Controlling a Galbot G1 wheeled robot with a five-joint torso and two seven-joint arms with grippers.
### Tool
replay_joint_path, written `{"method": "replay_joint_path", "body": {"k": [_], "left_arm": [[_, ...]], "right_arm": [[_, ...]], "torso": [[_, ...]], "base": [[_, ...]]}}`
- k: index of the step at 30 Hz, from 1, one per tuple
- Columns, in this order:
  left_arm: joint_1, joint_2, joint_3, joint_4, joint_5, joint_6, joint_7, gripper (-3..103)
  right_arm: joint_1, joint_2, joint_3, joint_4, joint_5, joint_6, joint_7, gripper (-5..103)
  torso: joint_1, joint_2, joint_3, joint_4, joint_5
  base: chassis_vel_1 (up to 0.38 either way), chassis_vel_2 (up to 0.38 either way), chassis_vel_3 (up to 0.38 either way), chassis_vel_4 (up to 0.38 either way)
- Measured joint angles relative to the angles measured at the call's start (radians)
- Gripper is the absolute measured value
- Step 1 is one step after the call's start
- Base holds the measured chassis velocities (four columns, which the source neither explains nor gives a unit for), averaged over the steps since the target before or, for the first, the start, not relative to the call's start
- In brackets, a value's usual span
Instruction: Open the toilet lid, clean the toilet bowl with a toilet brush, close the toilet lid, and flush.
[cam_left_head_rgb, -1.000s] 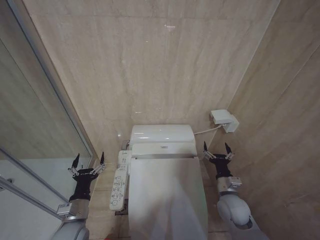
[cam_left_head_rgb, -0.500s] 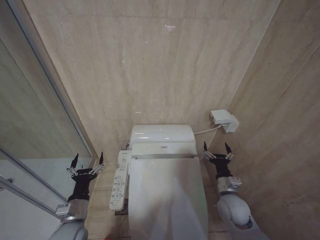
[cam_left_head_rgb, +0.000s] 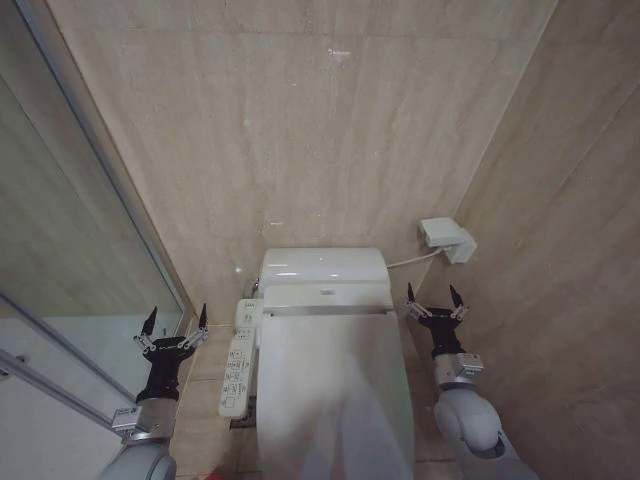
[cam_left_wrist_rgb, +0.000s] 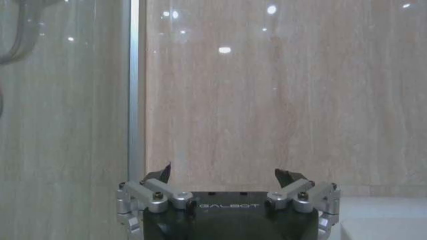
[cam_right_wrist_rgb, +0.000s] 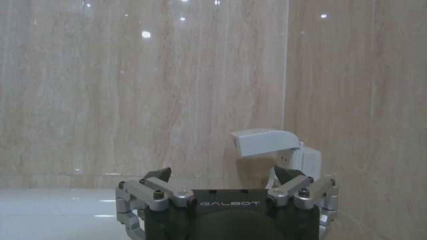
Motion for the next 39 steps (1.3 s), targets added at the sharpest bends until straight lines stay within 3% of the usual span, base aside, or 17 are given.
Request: {"method": "replay_joint_path", "body": {"k": [19, 39], "left_arm": [[0.0, 0.0, 0.0, 0.001, 0.0, 0.0, 0.0, 100], [0.0, 0.0, 0.0, 0.001, 0.0, 0.0, 0.0, 100]], "right_arm": [[0.0, 0.0, 0.0, 0.0, 0.0, 0.0, 0.0, 100], [0.0, 0.0, 0.0, 0.0, 0.0, 0.0, 0.0, 100]], "torso": [[-0.001, 0.001, 0.0, -0.0001, 0.0], [0.0, 0.0, 0.0, -0.0003, 0.0]], "base": [[0.227, -0.214, -0.214, 0.213], [0.069, -0.065, -0.068, 0.067]]}}
